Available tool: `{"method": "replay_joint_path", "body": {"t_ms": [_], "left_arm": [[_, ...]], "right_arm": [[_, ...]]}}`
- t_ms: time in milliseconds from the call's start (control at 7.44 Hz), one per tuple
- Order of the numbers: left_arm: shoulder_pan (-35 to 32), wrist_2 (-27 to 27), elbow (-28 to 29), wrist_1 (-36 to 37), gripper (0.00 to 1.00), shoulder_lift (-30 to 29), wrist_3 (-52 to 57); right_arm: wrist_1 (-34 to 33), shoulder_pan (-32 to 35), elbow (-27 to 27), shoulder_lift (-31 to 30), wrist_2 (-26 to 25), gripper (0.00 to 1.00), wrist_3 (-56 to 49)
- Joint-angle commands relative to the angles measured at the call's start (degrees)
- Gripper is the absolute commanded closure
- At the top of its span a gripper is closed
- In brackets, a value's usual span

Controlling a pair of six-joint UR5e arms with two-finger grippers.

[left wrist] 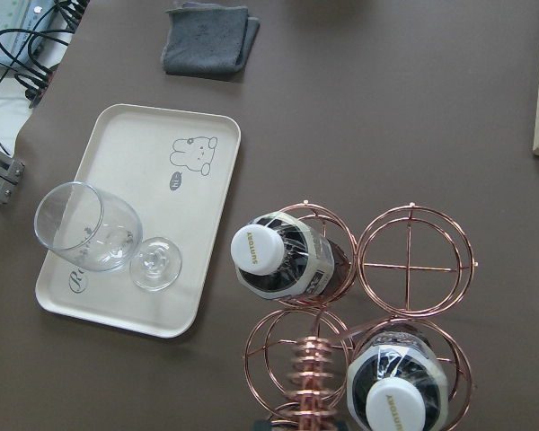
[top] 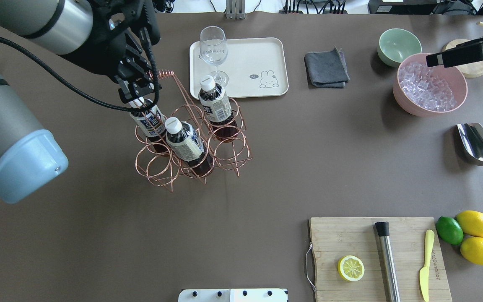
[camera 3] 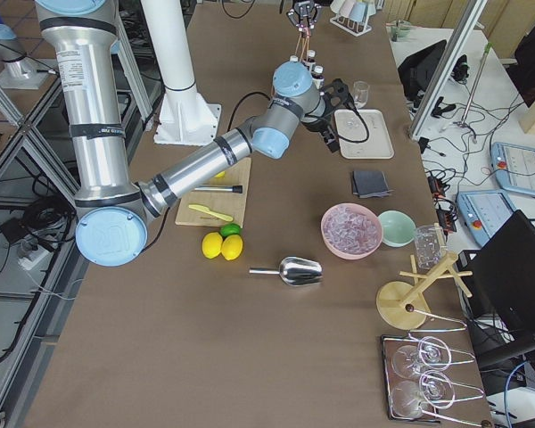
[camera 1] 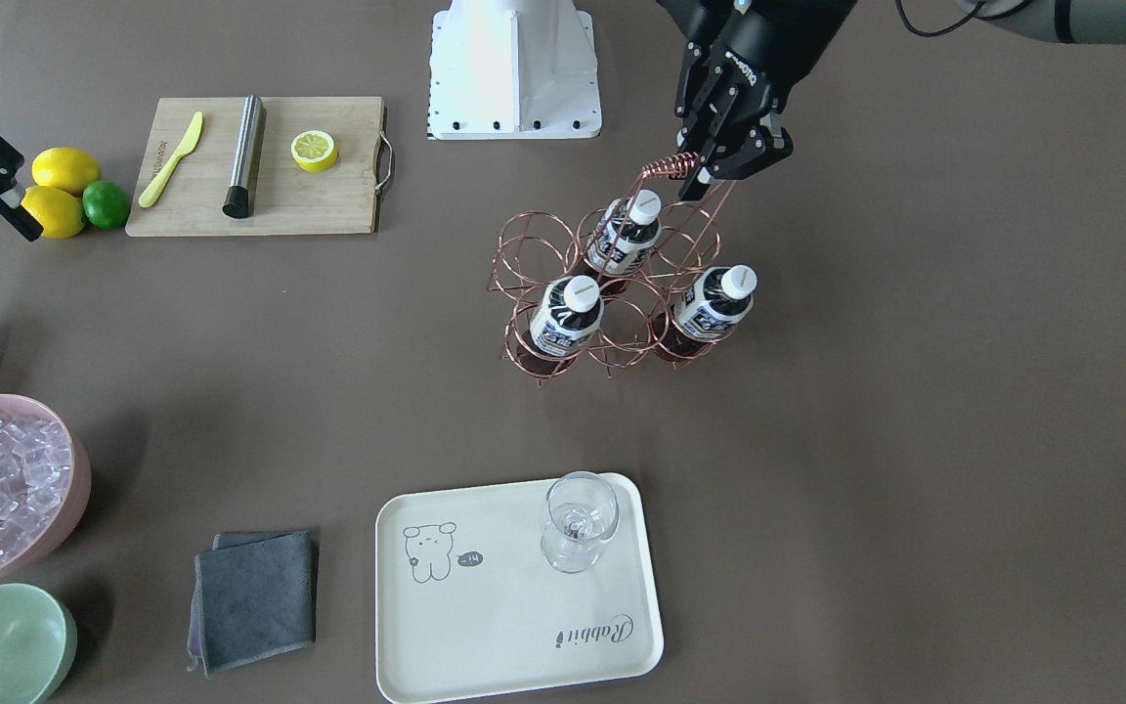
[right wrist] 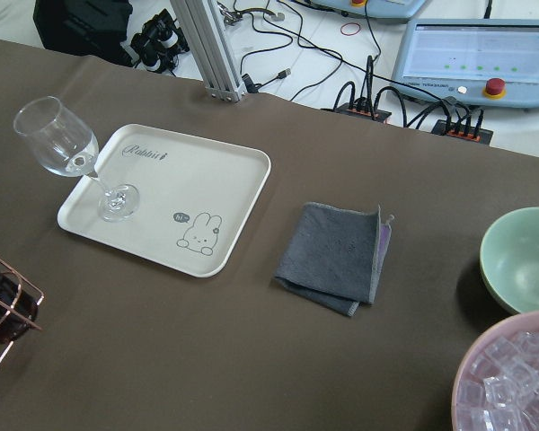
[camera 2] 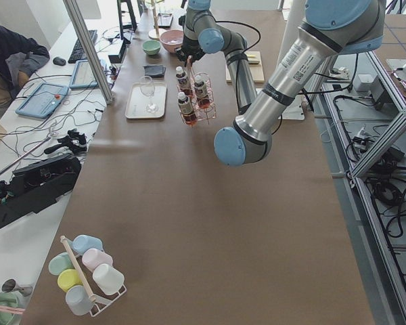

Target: Take tea from basket to plate

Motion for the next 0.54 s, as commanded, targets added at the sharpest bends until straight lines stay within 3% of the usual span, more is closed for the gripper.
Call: {"method": "replay_joint_path", "body": {"t_ms": [0,134,403], "left_arm": [[8.93,10.11,0.32,0.33,1.0,-4.84,-12.09],[12.19,13.72,1.02,0.34,1.0,-6.16,-15.53],[14.41,15.42,2.0,-0.01,1.0,-7.23,-14.96]], "right_arm": [[8.47,-3.22,-0.94,-0.21,-3.51,0.0,0.7],[13.2,-6.1,-2.77,-0.21,-6.13,0.0,0.7],[23.83,-8.5,-7.6,-0.21,-9.23,0.0,0.79]]}}
